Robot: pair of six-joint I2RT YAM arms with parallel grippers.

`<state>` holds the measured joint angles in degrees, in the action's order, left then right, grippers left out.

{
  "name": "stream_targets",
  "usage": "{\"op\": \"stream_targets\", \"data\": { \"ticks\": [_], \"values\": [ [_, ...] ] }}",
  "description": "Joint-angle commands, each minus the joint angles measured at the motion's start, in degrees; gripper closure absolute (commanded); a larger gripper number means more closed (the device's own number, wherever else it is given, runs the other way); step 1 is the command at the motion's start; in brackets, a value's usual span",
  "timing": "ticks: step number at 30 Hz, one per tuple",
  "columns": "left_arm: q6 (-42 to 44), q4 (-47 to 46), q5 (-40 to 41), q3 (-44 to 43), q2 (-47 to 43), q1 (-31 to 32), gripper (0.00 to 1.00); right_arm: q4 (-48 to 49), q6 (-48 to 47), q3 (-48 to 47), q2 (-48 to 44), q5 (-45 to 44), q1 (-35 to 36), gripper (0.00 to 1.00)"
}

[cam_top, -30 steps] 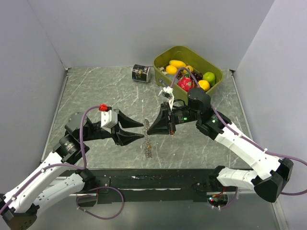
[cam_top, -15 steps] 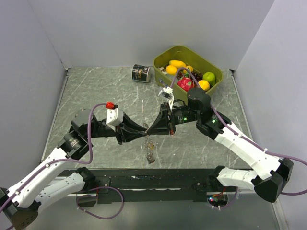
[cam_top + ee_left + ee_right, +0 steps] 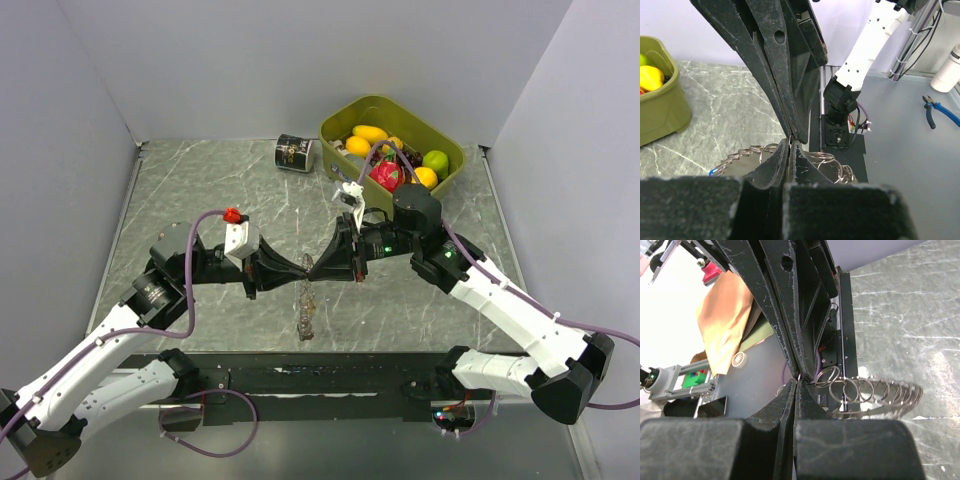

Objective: Put the keys on the keyring

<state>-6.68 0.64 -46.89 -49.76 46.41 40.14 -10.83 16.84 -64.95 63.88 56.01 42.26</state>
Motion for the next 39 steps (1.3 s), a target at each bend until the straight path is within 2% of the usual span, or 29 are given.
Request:
{"op": "stream_targets", "data": {
  "ticks": [1, 3, 4, 7, 10, 16, 25, 39],
  "values": [
    [0.8, 0.3, 0.8, -0.9, -1.8, 0.2, 0.99, 4.3, 0.3, -1.3, -2.5, -1.3, 0.5, 0.91],
    [0.8, -0.2, 1.7, -0.3, -2.4, 0.2, 0.99, 5.5, 1.0, -0.6, -3.7, -1.9, 0.5, 0.75],
    [0.7, -0.3, 1.9, -0.2, -2.8, 0.2, 0.99, 6.2, 1.9, 0.3, -4.3, -4.7, 0.3, 0.56],
    [0.9, -1.3, 2.9, 0.7, -4.1, 0.2, 0.99, 6.8, 2.4, 2.5, -7.5, -11.5, -0.1, 0.22],
    [1.1, -2.9, 2.8, 1.9, -5.4, 0.2, 0.99, 9.9, 3.9, 6.0, -11.9, -16.0, -0.9, 0.01],
    [2.5, -5.2, 2.0, 4.1, -7.4, 0.2, 0.99, 11.3, 4.4, 9.0, -16.4, -20.2, -2.4, 0.00],
    [3.6, -4.0, 2.4, 4.5, -7.3, 0.2, 0.99, 11.1, 6.4, 9.4, -13.3, -19.7, -2.6, 0.00],
    [5.5, -4.2, 2.9, 6.8, -7.7, 0.1, 0.99, 3.7, 5.0, 8.0, -10.6, -24.3, -2.7, 0.00]
  ]
}}
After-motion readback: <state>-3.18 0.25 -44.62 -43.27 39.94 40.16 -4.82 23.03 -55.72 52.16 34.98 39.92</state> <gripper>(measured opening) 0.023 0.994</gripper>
